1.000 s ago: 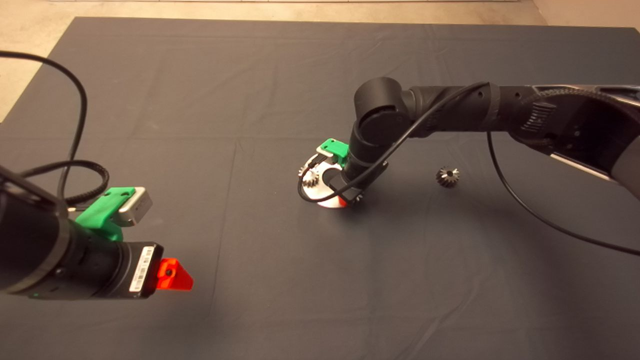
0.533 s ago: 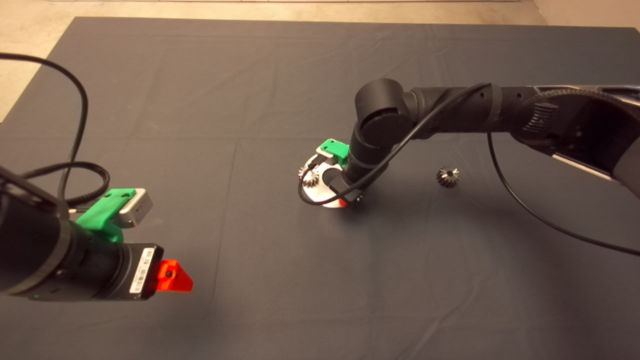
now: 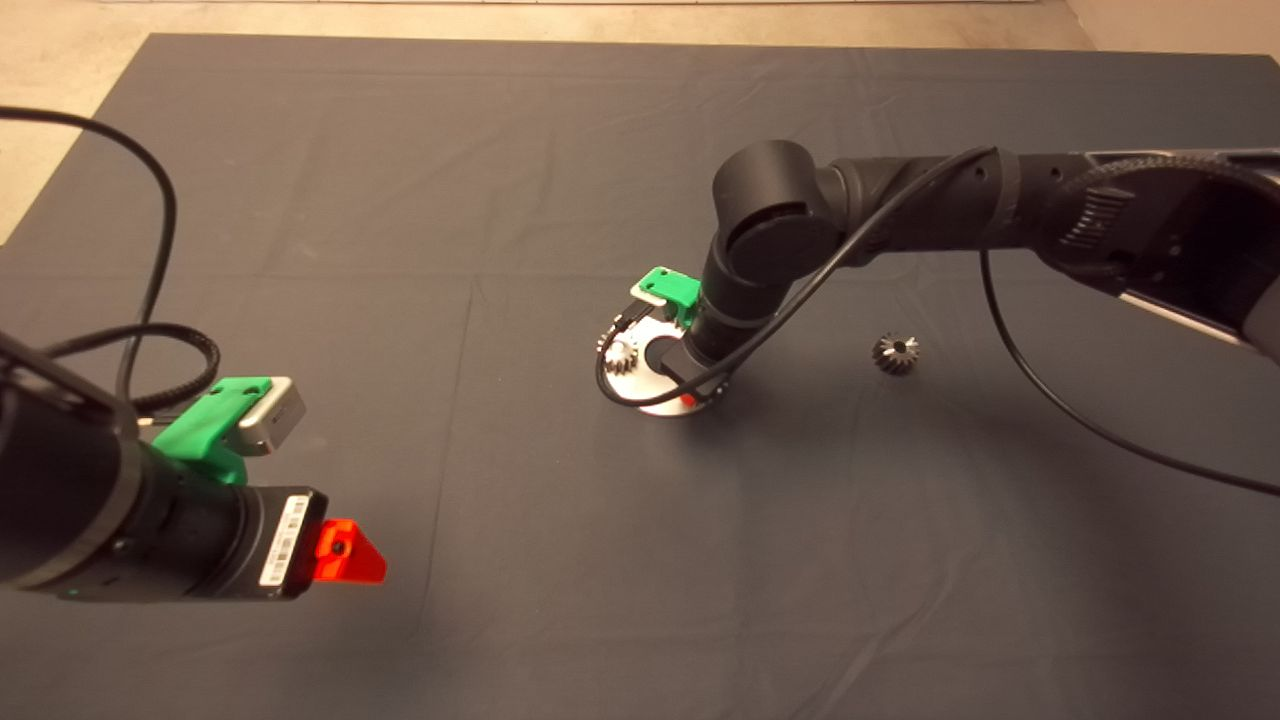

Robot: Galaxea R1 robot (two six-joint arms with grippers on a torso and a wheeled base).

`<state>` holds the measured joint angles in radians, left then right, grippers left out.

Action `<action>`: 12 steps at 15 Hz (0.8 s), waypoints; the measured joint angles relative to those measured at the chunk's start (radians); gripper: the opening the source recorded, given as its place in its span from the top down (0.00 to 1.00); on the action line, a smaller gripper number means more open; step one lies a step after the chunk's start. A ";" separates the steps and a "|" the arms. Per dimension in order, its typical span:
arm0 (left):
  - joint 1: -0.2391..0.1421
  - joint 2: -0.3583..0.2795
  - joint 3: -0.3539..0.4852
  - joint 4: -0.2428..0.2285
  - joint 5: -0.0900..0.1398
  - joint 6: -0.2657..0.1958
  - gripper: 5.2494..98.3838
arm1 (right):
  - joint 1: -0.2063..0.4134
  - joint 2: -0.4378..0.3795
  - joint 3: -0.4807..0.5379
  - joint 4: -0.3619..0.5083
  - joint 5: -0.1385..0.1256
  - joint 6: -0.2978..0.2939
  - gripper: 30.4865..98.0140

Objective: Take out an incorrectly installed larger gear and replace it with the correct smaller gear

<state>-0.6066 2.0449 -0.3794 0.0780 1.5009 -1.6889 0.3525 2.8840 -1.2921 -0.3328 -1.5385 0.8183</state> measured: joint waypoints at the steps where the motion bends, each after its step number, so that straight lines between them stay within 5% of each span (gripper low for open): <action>1: 0.005 0.000 0.000 0.000 0.000 0.000 0.00 | 0.004 0.000 0.001 0.000 0.001 0.004 0.70; 7: 0.016 0.002 0.000 0.000 0.000 0.001 0.00 | 0.079 -0.019 0.050 0.000 0.008 0.066 0.70; 12: 0.016 0.002 0.000 0.000 0.000 0.001 0.00 | 0.127 -0.139 0.175 0.003 0.011 0.126 0.70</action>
<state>-0.5906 2.0470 -0.3794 0.0779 1.5004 -1.6877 0.4791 2.7450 -1.1175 -0.3300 -1.5272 0.9447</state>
